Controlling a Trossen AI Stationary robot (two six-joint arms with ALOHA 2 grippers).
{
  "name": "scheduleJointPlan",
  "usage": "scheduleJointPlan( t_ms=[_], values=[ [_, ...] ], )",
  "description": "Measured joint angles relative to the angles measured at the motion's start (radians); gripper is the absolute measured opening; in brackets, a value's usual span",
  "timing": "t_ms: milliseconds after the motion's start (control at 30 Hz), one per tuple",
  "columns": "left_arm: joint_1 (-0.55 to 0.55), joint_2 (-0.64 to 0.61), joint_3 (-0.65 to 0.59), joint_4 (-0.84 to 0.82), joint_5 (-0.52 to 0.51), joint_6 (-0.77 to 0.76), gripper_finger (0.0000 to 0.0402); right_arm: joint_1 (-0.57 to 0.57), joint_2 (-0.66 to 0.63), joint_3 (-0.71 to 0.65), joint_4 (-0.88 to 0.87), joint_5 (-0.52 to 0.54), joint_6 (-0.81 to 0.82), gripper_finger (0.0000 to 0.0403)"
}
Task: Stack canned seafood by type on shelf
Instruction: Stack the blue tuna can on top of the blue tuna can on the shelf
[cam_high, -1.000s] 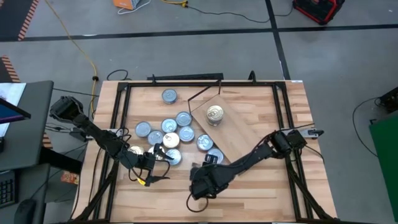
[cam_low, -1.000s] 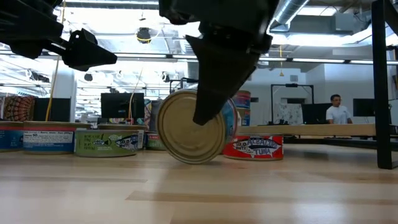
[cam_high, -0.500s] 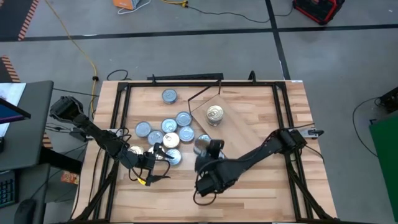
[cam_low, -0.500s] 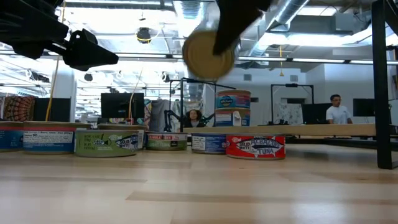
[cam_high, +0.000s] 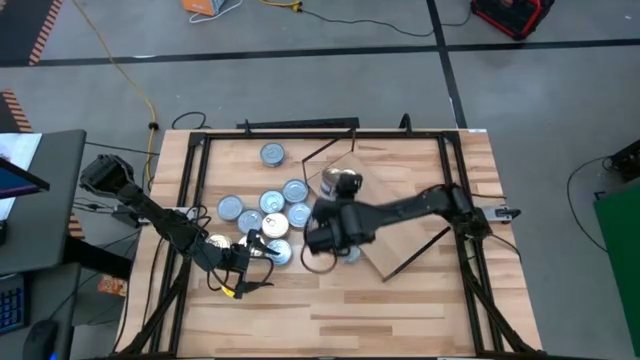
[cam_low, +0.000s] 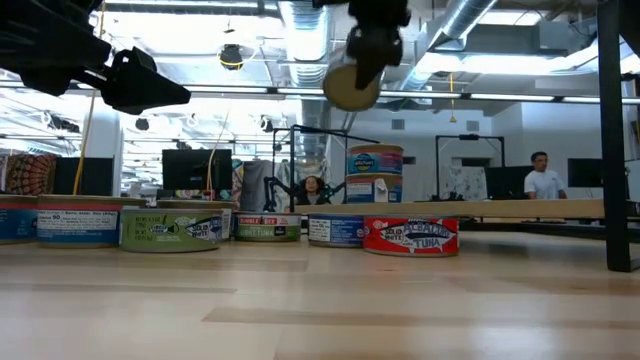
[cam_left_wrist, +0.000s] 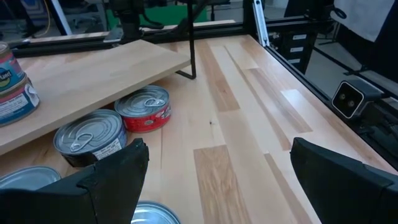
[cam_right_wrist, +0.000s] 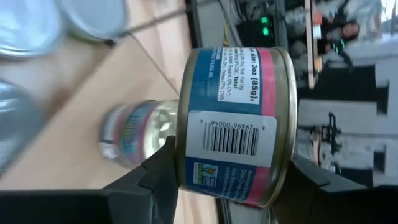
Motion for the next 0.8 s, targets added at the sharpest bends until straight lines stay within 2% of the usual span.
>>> scheduleJointPlan(
  t_ms=[200,533,800],
  values=[
    [0.0,0.0,0.0,-0.002,0.0,0.001,0.0377,-0.056,-0.003,0.0,0.0,-0.025,-0.046,0.0218],
    [0.0,0.0,0.0,-0.005,0.0,-0.011,0.0377,-0.072,-0.023,-0.002,0.0,-0.042,-0.115,0.0219],
    [0.0,0.0,0.0,-0.005,0.001,-0.015,0.0377,-0.09,-0.025,-0.137,0.002,-0.048,-0.127,0.0219]
  ],
)
